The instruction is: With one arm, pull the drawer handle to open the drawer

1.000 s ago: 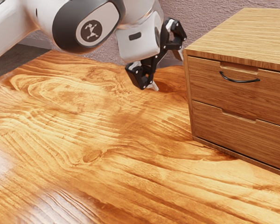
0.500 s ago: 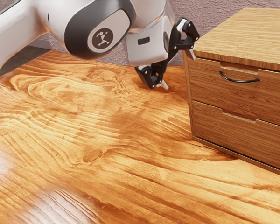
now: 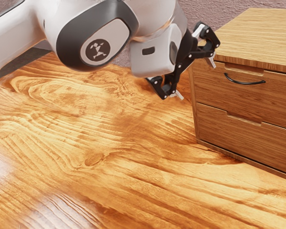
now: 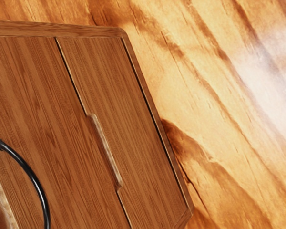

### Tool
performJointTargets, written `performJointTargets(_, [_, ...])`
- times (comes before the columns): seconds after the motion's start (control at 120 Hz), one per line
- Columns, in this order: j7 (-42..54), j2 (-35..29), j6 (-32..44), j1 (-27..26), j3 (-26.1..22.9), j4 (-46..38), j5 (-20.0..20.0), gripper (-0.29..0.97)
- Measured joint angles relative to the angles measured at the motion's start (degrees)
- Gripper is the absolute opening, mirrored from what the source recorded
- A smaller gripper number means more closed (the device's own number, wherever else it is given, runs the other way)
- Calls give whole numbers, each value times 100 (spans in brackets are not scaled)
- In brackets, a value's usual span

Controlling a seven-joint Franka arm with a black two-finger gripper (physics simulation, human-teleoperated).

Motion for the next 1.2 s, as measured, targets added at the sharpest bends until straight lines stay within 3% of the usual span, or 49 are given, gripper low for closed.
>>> performJointTargets(0.283, [5,148,1140,-245,134,-306,140,66])
performJointTargets(0.392, [8,577,1560,-1486,1537,-190,236,66])
performJointTargets(0.475, [9,735,1807,-1914,1959,-108,279,66])
performJointTargets(0.775, [5,886,2216,-2526,2478,-88,319,66])
performJointTargets(1.2, [-11,1138,2343,-2590,2692,-130,361,66])
